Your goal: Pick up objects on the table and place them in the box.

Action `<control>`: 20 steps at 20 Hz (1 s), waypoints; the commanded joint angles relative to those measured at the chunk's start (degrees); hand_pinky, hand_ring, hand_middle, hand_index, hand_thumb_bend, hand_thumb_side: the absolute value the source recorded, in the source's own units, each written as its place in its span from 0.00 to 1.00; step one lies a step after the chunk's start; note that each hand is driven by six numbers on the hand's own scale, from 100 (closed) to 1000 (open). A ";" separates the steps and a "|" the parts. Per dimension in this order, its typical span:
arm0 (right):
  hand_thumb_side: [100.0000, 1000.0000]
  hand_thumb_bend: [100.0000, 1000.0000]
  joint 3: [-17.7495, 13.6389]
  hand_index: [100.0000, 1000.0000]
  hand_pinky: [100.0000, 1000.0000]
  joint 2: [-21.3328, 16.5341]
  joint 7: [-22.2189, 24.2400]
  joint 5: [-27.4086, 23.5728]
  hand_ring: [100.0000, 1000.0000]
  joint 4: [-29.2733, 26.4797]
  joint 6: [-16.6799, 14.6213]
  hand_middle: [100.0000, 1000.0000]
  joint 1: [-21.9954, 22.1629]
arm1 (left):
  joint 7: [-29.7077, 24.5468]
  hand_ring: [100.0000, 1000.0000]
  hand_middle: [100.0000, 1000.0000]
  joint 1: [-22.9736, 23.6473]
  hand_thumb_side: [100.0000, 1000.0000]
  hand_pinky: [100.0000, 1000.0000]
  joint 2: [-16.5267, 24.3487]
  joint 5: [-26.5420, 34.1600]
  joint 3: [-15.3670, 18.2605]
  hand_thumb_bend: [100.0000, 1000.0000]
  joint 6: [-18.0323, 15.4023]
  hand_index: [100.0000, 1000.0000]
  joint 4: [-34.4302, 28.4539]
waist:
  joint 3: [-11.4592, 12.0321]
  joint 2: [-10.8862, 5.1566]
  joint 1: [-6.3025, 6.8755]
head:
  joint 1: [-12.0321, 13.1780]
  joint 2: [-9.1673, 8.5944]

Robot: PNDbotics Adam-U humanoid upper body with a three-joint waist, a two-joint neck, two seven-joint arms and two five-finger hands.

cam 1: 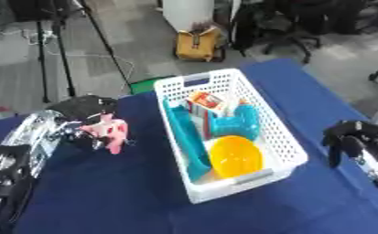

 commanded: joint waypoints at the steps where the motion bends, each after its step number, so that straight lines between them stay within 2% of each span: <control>1: 0.50 0.00 -0.68 0.69 0.26 -1.56 0.19 -0.02 0.30 -1.40 -0.05 0.50 -0.50 | -1.02 0.89 0.89 -1.08 0.01 1.00 1.18 -0.48 0.60 0.25 0.18 0.82 0.40 | -0.31 -0.53 -0.21 | -0.27 -0.53; 6: 0.50 0.00 -0.79 0.69 0.26 -1.53 0.16 -0.04 0.30 -1.41 -0.08 0.50 -0.49 | -4.29 0.87 0.86 -0.86 0.02 1.00 1.01 0.35 0.51 0.24 0.05 0.83 1.44 | -0.43 -0.43 -0.18 | -0.36 -0.45; 7: 0.50 0.00 -0.79 0.69 0.26 -1.52 0.16 -0.05 0.30 -1.41 -0.07 0.50 -0.48 | -5.35 0.77 0.71 -0.74 0.04 1.00 1.03 0.41 0.32 0.26 0.08 0.80 1.71 | -0.39 -0.53 -0.23 | -0.42 -0.41; 8: 0.50 0.00 -0.80 0.69 0.26 -1.50 0.17 -0.08 0.30 -1.40 -0.06 0.50 -0.45 | -6.86 0.77 0.71 -0.74 0.04 1.00 1.01 0.48 0.19 0.26 0.14 0.80 1.89 | -0.33 -0.62 -0.28 | -0.47 -0.36; 9: 0.50 0.00 -0.79 0.69 0.26 -1.47 0.18 -0.10 0.30 -1.40 -0.05 0.51 -0.43 | -7.84 0.64 0.54 -0.75 0.00 0.97 1.05 0.47 0.14 0.26 0.32 0.75 1.72 | -0.28 -0.74 -0.36 | -0.51 -0.31; 10: 0.50 0.00 -0.78 0.69 0.26 -1.44 0.21 -0.13 0.30 -1.39 -0.05 0.51 -0.42 | -8.42 0.64 0.54 -0.70 0.00 0.97 1.07 0.31 0.05 0.26 0.59 0.75 1.40 | -0.24 -0.83 -0.44 | -0.53 -0.27; 11: 0.50 0.00 -0.78 0.69 0.26 -1.42 0.23 -0.16 0.30 -1.38 -0.05 0.51 -0.40 | -8.58 0.55 0.46 -0.67 0.00 0.92 1.12 0.13 0.01 0.25 0.88 0.70 1.02 | -0.20 -0.93 -0.51 | -0.54 -0.25; 12: 0.50 0.00 -0.79 0.69 0.26 -1.40 0.24 -0.18 0.30 -1.37 -0.05 0.51 -0.38 | -8.50 0.55 0.46 -0.60 0.00 0.92 1.13 -0.06 -0.04 0.25 1.11 0.70 0.73 | -0.18 -1.00 -0.55 | -0.53 -0.24; 13: 0.50 0.00 -0.81 0.69 0.26 -1.39 0.24 -0.20 0.30 -1.35 -0.06 0.51 -0.34 | -8.40 0.53 0.45 -0.53 0.00 0.78 1.16 -0.15 -0.05 0.21 1.29 0.68 0.63 | -0.16 -1.09 -0.62 | -0.54 -0.23; 14: 0.50 0.00 -0.82 0.69 0.27 -1.38 0.24 -0.23 0.30 -1.34 -0.07 0.51 -0.29 | -8.40 0.54 0.47 -0.42 0.00 0.78 1.16 0.22 0.06 0.21 1.39 0.69 0.80 | -0.14 -1.22 -0.71 | -0.55 -0.22; 15: 0.50 0.00 -0.84 0.69 0.27 -1.37 0.24 -0.27 0.30 -1.32 -0.07 0.51 -0.26 | -8.59 0.61 0.56 -0.37 0.01 0.77 1.16 0.89 0.18 0.21 1.45 0.73 1.11 | -0.11 -1.33 -0.78 | -0.57 -0.23; 18: 0.50 0.00 -0.85 0.69 0.27 -1.33 0.23 -0.34 0.30 -1.28 -0.07 0.51 -0.21 | -9.81 0.65 0.60 -0.48 0.04 0.77 1.29 3.47 0.41 0.20 1.73 0.76 1.85 | -0.05 -1.53 -0.90 | -0.60 -0.23; 19: 0.50 0.00 -0.84 0.69 0.27 -1.33 0.25 -0.36 0.30 -1.28 -0.07 0.51 -0.20 | -10.47 0.71 0.69 -0.54 0.17 0.81 1.36 4.33 0.39 0.26 1.73 0.81 2.01 | -0.04 -1.61 -0.94 | -0.60 -0.22; 20: 0.50 0.00 -0.83 0.69 0.27 -1.32 0.28 -0.38 0.30 -1.27 -0.07 0.51 -0.18 | -11.48 0.71 0.69 -0.66 0.17 0.81 1.49 5.33 0.40 0.26 1.61 0.81 2.15 | -0.03 -1.69 -0.97 | -0.60 -0.19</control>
